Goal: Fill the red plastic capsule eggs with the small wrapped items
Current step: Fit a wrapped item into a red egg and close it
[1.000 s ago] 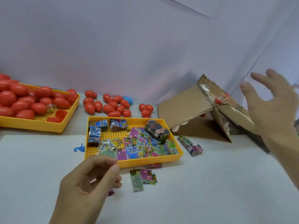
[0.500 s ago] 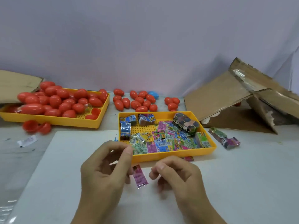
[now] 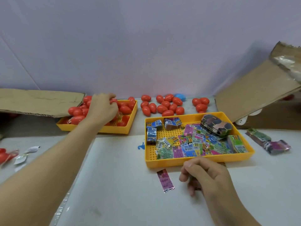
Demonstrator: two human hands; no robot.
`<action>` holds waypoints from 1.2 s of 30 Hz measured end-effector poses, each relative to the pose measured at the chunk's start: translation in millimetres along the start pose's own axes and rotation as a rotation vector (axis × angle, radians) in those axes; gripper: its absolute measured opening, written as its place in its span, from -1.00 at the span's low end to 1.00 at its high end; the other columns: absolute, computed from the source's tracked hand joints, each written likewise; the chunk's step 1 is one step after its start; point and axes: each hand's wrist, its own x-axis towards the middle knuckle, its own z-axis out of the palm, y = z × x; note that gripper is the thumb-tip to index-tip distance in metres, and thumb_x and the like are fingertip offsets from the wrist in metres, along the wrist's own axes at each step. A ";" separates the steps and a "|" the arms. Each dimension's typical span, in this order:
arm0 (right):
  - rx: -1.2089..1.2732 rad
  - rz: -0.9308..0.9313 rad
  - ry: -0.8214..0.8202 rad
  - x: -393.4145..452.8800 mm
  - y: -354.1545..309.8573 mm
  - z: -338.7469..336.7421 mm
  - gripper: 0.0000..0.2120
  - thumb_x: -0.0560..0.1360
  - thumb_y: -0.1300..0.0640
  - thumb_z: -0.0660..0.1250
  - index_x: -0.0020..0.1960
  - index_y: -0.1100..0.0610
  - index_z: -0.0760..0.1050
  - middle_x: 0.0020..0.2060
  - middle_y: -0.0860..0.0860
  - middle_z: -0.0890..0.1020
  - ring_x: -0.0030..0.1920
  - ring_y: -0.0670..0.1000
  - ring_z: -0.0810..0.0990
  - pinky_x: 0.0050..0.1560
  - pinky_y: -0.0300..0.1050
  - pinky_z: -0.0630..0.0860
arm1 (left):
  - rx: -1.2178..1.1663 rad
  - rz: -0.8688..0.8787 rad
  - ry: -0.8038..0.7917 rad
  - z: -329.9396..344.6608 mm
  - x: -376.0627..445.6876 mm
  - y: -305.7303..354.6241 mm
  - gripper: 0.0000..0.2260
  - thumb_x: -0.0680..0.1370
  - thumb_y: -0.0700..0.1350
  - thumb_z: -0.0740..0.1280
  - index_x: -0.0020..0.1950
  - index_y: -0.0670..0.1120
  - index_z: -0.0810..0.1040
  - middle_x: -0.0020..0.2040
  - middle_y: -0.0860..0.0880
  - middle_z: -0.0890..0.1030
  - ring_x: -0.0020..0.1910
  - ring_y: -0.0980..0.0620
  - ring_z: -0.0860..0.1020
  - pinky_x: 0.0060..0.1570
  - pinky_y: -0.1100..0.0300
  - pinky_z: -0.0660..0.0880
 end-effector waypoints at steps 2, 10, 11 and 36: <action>-0.011 0.005 -0.015 0.2 0.0 -0.3 -0.82 0.38 0.02 0.33 -0.29 0.08 0.63 -0.38 0.11 0.64 -0.50 0.03 0.48 -0.47 -0.19 0.43 | 0.165 0.024 -0.123 3.3 14.2 -9.7 -0.61 0.57 -0.19 0.29 0.41 -0.11 0.52 0.37 -0.20 0.52 0.37 -0.24 0.41 0.37 -0.12 0.35; -0.026 0.016 -0.048 -0.3 -1.5 -1.5 -0.83 0.39 0.01 0.32 -0.29 0.03 0.63 -0.38 0.06 0.64 -0.48 0.00 0.48 -0.46 -0.19 0.44 | 0.404 0.208 -0.157 27.4 25.3 -0.9 -0.70 0.56 -0.05 0.42 0.25 -0.14 0.64 0.29 -0.17 0.53 0.32 -0.20 0.35 0.31 -0.04 0.33; -0.024 0.015 -0.049 -0.6 -2.1 -1.3 -0.83 0.39 0.01 0.32 -0.29 0.03 0.63 -0.38 0.06 0.64 -0.48 0.00 0.48 -0.46 -0.20 0.44 | 0.357 0.232 -0.107 26.1 23.9 -1.6 -0.71 0.55 -0.09 0.43 0.21 -0.20 0.65 0.28 -0.19 0.55 0.33 -0.20 0.36 0.31 -0.04 0.32; 0.023 -0.011 0.040 -5.8 -11.8 -6.9 -0.55 0.38 -0.26 0.38 -0.47 0.06 0.48 -0.60 0.01 0.37 -0.54 -0.05 0.29 -0.52 -0.29 0.26 | -1.206 0.080 -0.093 30.6 -212.5 107.1 -0.43 0.35 -0.18 0.58 0.31 0.09 0.51 -0.01 -0.01 0.64 -0.22 0.00 0.65 -0.23 0.14 0.61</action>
